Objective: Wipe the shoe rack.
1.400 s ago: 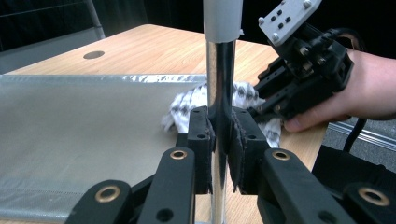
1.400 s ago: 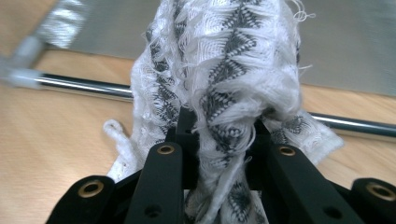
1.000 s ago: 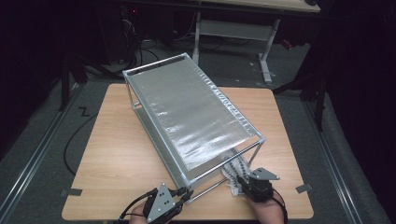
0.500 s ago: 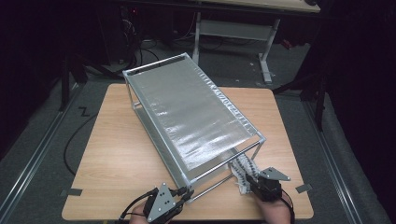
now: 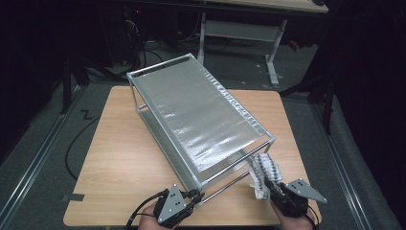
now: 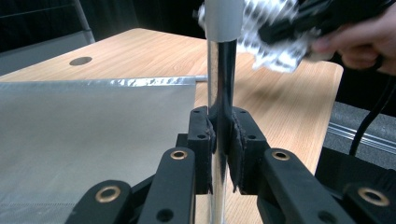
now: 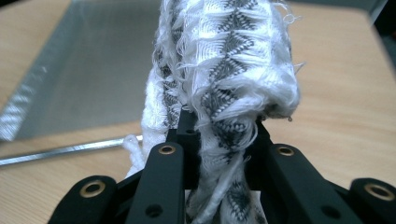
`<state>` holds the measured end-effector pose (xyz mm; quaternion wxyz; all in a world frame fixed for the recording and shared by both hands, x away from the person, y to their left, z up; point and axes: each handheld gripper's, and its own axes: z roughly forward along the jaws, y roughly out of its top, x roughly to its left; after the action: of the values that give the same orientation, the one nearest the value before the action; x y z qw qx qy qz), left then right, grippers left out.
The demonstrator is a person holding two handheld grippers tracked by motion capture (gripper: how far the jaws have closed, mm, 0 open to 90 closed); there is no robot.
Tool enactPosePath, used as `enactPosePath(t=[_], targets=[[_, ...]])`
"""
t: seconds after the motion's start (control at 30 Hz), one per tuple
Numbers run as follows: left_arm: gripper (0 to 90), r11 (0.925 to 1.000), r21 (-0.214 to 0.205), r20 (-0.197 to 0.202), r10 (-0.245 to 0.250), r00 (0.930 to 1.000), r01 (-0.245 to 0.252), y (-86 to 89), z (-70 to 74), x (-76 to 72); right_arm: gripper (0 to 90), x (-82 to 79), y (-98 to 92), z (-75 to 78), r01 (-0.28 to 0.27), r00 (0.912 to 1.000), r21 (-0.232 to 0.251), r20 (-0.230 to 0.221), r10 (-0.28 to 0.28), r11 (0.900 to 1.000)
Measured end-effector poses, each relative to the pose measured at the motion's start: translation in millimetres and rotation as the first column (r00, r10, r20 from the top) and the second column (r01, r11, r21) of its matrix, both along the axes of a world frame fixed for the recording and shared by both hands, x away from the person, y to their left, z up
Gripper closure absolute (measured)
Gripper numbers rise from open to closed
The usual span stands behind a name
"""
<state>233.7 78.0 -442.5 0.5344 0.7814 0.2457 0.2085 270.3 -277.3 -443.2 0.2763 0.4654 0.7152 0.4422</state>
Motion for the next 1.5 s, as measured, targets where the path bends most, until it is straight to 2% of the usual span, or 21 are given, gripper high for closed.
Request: enactPosePath(t=[0.2, 0.4, 0.5, 0.6, 0.63, 0.73, 0.8, 0.9, 1.0, 1.13, 1.2, 1.23, 1.3, 1.33, 1.4, 1.5], targets=[[79.7, 1.0, 0.0, 0.001, -0.007, 1.0, 0.007, -3.4, 0.0, 1.6, 75.5, -12.5, -9.4, 23.8, 0.029, 0.9955, 0.037, 0.089, -0.032, 0.9989], [79.8, 1.0, 0.002, 0.0, -0.001, 1.0, 0.001, -3.0, 0.2, 0.0, 75.7, -19.6, -13.5, 47.1, 0.033, 0.984, 0.078, 0.172, -0.046, 0.9964], [79.7, 1.0, 0.002, 0.002, 0.001, 1.0, -0.001, -2.1, -0.1, -3.3, 75.8, -23.7, -7.2, 60.7, 0.002, 0.9758, 0.095, 0.218, -0.022, 0.9955], [79.6, 1.0, 0.005, 0.005, 0.004, 1.0, -0.004, -0.4, -0.1, -7.0, 75.8, -28.1, 6.0, 72.8, -0.053, 0.9675, 0.124, 0.252, 0.02, 0.9909], [79.6, 1.0, 0.004, 0.007, 0.005, 1.0, -0.005, 0.3, -0.3, -8.6, 75.8, -30.1, 11.9, 75.9, -0.074, 0.9645, 0.134, 0.261, 0.037, 0.9882], [79.0, 0.9999, 0.009, 0.014, 0.01, 0.9999, -0.01, 2.0, -1.0, -11.4, 75.8, -36.1, 34.0, 84.3, -0.143, 0.9519, 0.123, 0.289, 0.103, 0.982], [74.5, 0.9996, 0.02, 0.016, 0.018, 0.9997, -0.018, 3.4, -3.2, -12.7, 75.8, -39.5, 51.9, 90.0, -0.197, 0.9414, 0.118, 0.3, 0.154, 0.9734], [68.0, 0.9987, 0.043, 0.008, 0.028, 0.9996, -0.028, 4.9, -9.9, -13.5, 75.8, -42.6, 73.2, 95.1, -0.251, 0.9281, 0.101, 0.308, 0.21, 0.9626], [64.5, 0.9976, 0.06, -0.012, 0.034, 0.9993, -0.034, 4.7, -17.3, -12.4, 75.8, -42.4, 100.1, 99.1, -0.305, 0.9094, 0.059, 0.314, 0.272, 0.9505], [63.9, 0.9974, 0.063, -0.04, 0.038, 0.9985, -0.035, 2.0, -24.2, -9.6, 75.8, -39.7, 123.4, 93.9, -0.347, 0.8963, 0.044, 0.309, 0.318, 0.9367], [65.5, 0.9972, 0.068, -0.045, 0.033, 0.9984, -0.03, -0.5, -26.8, -8.8, 75.7, -39.3, 130.2, 86.9, -0.361, 0.8932, 0.031, 0.298, 0.336, 0.9319], [68.2, 0.9969, 0.072, -0.042, 0.034, 0.9986, -0.031, -1.4, -27.5, -8.9, 75.7, -38.7, 133.6, 84.0, -0.363, 0.8911, 0.0, 0.292, 0.347, 0.9317], [76.5, 0.9967, 0.076, -0.046, 0.033, 0.9984, -0.029, -4.0, -28.6, -8.9, 75.8, -38.4, 134.9, 80.2, -0.37, 0.8913, 0.004, 0.283, 0.354, 0.929], [79.1, 0.9963, 0.079, -0.042, 0.036, 0.9984, -0.033, -4.7, -28.5, -9.2, 75.7, -38.2, 136.3, 77.3, -0.375, 0.8914, -0.011, 0.27, 0.364, 0.927], [79.4, 0.9959, 0.084, -0.042, 0.036, 0.9985, -0.033, -5.6, -28.3, -9.2, 75.7, -38.3, 137.1, 73.6, -0.371, 0.8904, -0.031, 0.272, 0.365, 0.9281], [79.5, 0.9954, 0.091, -0.038, 0.033, 0.9987, -0.029, -5.3, -28.0, -9.3, 75.7, -36.5, 133.5, 73.9, -0.371, 0.8953, -0.013, 0.26, 0.361, 0.9286]])
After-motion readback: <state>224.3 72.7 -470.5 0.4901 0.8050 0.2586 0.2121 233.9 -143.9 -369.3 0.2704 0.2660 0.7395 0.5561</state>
